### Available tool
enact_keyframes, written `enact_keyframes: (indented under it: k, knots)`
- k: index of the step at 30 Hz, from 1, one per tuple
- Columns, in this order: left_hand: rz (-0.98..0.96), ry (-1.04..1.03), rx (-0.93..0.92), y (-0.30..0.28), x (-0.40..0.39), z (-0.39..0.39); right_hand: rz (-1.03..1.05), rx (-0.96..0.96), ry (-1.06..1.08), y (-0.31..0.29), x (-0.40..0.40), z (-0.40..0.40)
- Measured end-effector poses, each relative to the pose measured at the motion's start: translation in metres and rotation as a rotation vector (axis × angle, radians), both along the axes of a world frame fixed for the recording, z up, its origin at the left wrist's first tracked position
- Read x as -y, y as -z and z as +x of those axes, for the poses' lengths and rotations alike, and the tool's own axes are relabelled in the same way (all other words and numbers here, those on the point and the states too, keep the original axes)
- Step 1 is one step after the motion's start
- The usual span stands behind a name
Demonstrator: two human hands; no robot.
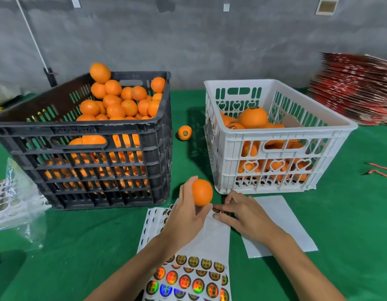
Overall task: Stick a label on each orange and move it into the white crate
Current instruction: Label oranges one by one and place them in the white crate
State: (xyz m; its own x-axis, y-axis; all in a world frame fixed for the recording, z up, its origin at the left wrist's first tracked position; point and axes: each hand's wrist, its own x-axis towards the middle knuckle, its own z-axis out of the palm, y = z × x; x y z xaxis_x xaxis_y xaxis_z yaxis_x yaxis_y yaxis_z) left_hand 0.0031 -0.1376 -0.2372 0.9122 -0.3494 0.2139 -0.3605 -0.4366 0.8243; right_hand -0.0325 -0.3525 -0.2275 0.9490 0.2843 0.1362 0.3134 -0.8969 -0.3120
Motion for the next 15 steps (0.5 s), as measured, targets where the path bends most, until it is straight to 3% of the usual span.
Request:
enact_keyframes:
  k: [4, 11, 15]
  knots:
    - [-0.092, -0.006, -0.063, -0.001, -0.003, 0.003, 0.0, 0.033, -0.037, -0.004, -0.002, 0.001]
    - [-0.068, -0.007, -0.067, -0.001, -0.004, 0.002, -0.099, 0.23, -0.083, 0.0, -0.011, 0.002]
    - [-0.041, -0.015, -0.06, -0.001, -0.004, 0.002, -0.091, 0.245, -0.036, 0.001, -0.018, 0.003]
